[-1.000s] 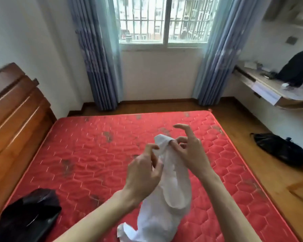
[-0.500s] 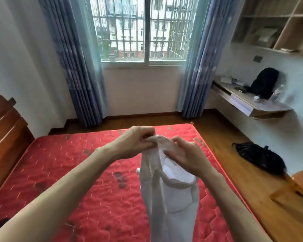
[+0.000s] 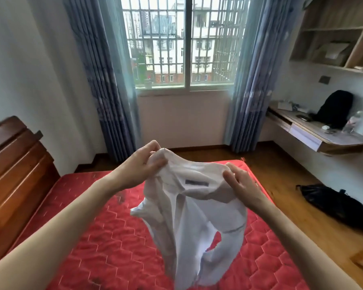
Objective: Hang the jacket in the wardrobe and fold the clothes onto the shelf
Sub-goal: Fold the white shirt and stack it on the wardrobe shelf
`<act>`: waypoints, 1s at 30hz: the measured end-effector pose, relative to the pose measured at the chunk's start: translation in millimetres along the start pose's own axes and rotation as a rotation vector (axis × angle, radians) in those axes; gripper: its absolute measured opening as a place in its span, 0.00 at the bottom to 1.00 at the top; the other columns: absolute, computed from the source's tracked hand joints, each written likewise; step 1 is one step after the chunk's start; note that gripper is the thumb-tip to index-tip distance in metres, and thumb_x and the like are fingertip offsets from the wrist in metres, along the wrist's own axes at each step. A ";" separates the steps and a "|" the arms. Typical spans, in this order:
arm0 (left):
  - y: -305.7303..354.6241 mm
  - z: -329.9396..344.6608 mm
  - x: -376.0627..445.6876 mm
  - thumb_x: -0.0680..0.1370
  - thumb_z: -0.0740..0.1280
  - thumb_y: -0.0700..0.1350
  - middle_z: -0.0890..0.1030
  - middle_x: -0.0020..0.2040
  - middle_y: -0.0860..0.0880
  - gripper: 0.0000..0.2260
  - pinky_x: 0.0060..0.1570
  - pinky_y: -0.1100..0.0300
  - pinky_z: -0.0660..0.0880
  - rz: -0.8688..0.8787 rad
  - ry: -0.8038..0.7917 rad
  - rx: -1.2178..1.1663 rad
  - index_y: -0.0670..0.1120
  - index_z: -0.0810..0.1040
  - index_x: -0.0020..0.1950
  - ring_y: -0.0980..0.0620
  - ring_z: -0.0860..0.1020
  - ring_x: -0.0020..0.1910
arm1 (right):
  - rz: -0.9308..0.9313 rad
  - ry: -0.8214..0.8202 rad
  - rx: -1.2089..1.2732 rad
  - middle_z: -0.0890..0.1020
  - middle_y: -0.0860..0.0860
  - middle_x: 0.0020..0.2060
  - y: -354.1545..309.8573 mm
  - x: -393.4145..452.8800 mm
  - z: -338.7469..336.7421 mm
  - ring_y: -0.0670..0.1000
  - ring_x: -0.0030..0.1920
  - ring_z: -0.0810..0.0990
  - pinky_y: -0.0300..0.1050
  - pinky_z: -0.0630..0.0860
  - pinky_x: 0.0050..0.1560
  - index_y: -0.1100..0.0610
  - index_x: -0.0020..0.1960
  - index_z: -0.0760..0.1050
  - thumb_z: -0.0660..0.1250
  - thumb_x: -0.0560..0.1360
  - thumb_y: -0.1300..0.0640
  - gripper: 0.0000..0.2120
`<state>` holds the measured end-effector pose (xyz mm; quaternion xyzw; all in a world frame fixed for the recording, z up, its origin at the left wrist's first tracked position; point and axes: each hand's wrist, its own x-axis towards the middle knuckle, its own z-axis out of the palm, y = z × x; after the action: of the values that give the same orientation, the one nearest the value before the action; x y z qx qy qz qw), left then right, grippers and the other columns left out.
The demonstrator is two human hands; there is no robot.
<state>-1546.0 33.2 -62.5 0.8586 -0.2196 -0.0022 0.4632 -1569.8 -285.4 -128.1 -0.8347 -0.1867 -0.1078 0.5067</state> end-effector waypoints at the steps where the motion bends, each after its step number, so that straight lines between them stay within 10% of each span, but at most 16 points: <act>1: -0.9 -5.7 -0.8 0.84 0.68 0.50 0.81 0.39 0.45 0.09 0.39 0.50 0.75 -0.012 0.006 -0.056 0.46 0.72 0.52 0.51 0.77 0.38 | 0.008 -0.091 0.023 0.83 0.42 0.45 -8.5 7.1 -6.3 0.45 0.44 0.82 0.38 0.78 0.44 0.51 0.54 0.77 0.68 0.73 0.27 0.27; 6: 2.7 -50.3 -2.1 0.78 0.75 0.48 0.86 0.52 0.41 0.14 0.49 0.50 0.81 -0.128 -0.070 -0.337 0.47 0.80 0.61 0.45 0.84 0.49 | 0.050 -0.408 -0.095 0.81 0.59 0.53 -41.9 47.9 -37.5 0.53 0.51 0.81 0.57 0.81 0.51 0.54 0.65 0.74 0.78 0.73 0.59 0.23; 10: -11.3 -62.3 -2.1 0.71 0.80 0.44 0.84 0.57 0.35 0.23 0.57 0.42 0.79 -0.131 -0.347 -0.198 0.40 0.81 0.63 0.45 0.82 0.53 | -0.030 -0.253 -0.072 0.81 0.59 0.42 -73.5 69.5 -39.7 0.47 0.45 0.78 0.46 0.76 0.45 0.62 0.51 0.79 0.74 0.79 0.53 0.12; 15: -17.2 -59.6 7.6 0.75 0.70 0.44 0.75 0.34 0.52 0.09 0.38 0.55 0.71 -0.015 0.039 -0.020 0.37 0.80 0.43 0.56 0.72 0.35 | -0.190 0.112 -0.460 0.73 0.56 0.27 -92.4 87.8 -33.5 0.46 0.32 0.65 0.50 0.68 0.33 0.58 0.36 0.73 0.70 0.80 0.43 0.22; 20: -6.5 -55.7 9.7 0.80 0.73 0.40 0.86 0.53 0.41 0.12 0.49 0.48 0.83 -0.209 -0.005 -0.652 0.41 0.81 0.62 0.45 0.84 0.48 | -0.069 -0.117 -0.114 0.85 0.60 0.35 -135.8 83.6 -34.6 0.50 0.35 0.77 0.50 0.75 0.34 0.56 0.48 0.84 0.73 0.79 0.47 0.12; 25: -31.6 -70.6 8.8 0.67 0.77 0.36 0.78 0.38 0.52 0.11 0.43 0.52 0.77 -0.091 -0.220 0.124 0.43 0.79 0.43 0.54 0.76 0.41 | 0.069 -0.493 -0.437 0.82 0.49 0.36 -135.8 92.4 -58.5 0.44 0.39 0.76 0.44 0.73 0.43 0.50 0.43 0.84 0.77 0.75 0.46 0.09; 30: -35.0 -63.1 14.5 0.71 0.70 0.50 0.80 0.33 0.53 0.07 0.38 0.52 0.75 -0.021 0.089 0.383 0.53 0.76 0.34 0.50 0.76 0.37 | -0.116 -0.113 -0.710 0.72 0.47 0.27 -117.0 93.2 -51.7 0.49 0.32 0.69 0.50 0.66 0.35 0.54 0.34 0.69 0.67 0.82 0.43 0.23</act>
<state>-1506.7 94.5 -51.4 0.9324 -0.1864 0.0729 0.3008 -1534.0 -263.6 24.6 -0.9513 -0.2125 -0.1482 0.1673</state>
